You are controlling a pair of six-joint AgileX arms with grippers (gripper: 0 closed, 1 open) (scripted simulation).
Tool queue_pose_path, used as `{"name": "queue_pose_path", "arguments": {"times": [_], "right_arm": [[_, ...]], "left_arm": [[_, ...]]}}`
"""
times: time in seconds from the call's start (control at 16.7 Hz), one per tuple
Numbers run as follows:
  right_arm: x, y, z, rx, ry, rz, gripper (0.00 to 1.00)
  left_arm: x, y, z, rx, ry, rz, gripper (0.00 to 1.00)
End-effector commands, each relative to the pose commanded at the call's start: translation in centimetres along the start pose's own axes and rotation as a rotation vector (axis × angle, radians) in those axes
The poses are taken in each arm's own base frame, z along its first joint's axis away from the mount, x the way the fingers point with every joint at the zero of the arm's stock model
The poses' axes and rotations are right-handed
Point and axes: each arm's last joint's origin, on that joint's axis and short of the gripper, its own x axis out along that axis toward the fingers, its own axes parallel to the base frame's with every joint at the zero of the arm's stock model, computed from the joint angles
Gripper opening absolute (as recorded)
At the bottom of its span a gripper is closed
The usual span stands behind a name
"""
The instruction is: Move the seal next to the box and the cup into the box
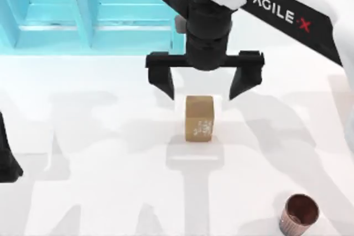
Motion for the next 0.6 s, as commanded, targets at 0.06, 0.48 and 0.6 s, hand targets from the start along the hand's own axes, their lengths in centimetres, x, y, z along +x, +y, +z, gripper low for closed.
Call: {"name": "queue_pose_path", "arguments": {"times": [0.06,0.48,0.6], "right_arm": [[0.3,0.1,0.0,-0.002,-0.001,0.0,1.0],[7.0,0.2,0.0,-0.003,-0.003,0.002,1.0],[7.9,0.2,-0.1,-0.003,0.0,0.0,1.0]], "left_arm": [[0.0,0.0,0.0,0.0,0.0,0.0,1.0],[0.0,0.0,0.0,0.0,0.0,0.0,1.0],[0.0,0.0,0.0,0.0,0.0,0.0,1.0]]}}
